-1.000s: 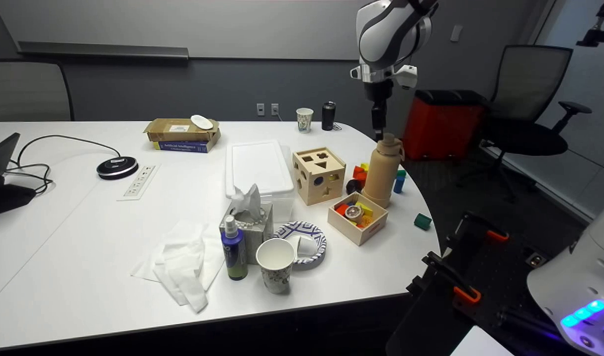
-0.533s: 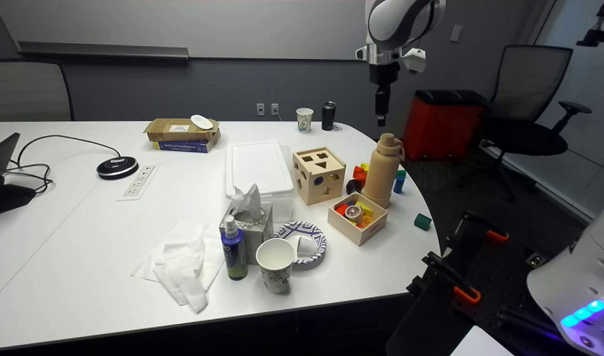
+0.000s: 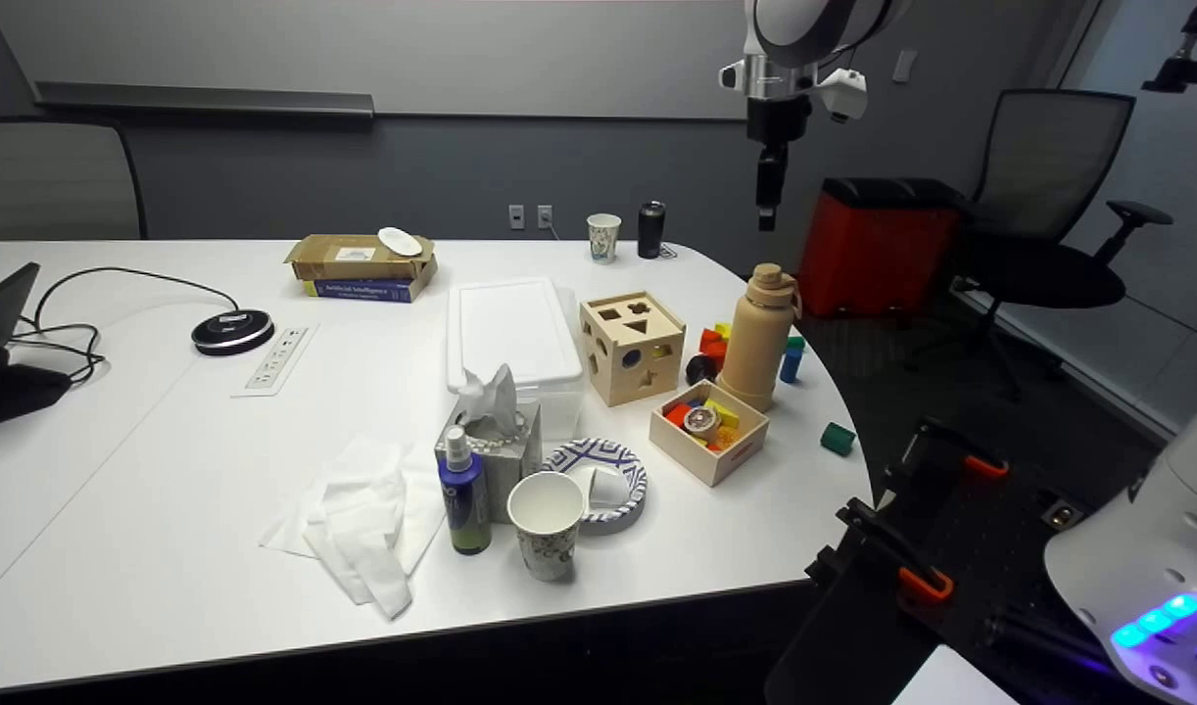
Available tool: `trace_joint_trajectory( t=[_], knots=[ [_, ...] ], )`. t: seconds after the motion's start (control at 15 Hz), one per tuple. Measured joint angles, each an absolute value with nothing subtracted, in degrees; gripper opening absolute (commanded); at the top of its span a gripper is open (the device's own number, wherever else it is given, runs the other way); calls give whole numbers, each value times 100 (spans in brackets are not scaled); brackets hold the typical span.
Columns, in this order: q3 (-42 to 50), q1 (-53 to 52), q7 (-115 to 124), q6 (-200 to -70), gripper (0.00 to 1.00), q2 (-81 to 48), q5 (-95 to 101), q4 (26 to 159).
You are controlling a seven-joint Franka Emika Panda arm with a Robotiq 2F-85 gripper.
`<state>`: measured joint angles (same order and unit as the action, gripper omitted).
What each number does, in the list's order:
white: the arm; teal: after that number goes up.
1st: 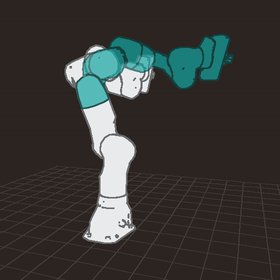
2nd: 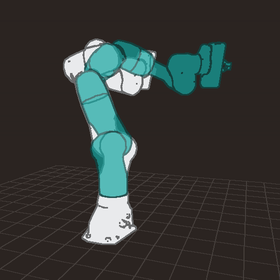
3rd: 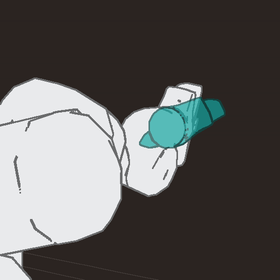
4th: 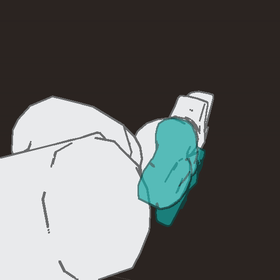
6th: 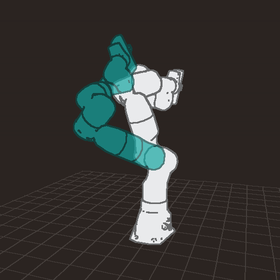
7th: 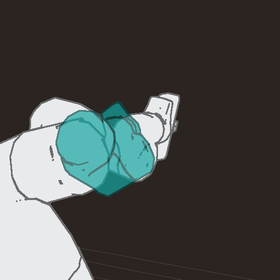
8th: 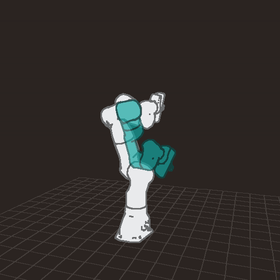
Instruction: Twist the lid of the bottle anticlockwise
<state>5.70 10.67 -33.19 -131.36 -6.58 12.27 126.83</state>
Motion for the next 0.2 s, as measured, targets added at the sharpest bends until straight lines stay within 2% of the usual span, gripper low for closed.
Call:
trace_joint_trajectory(
  t=[0.2],
  knots=[
    [570, 1066, -3319, -13142, 100, -655, 1227, 12701]
  ],
)
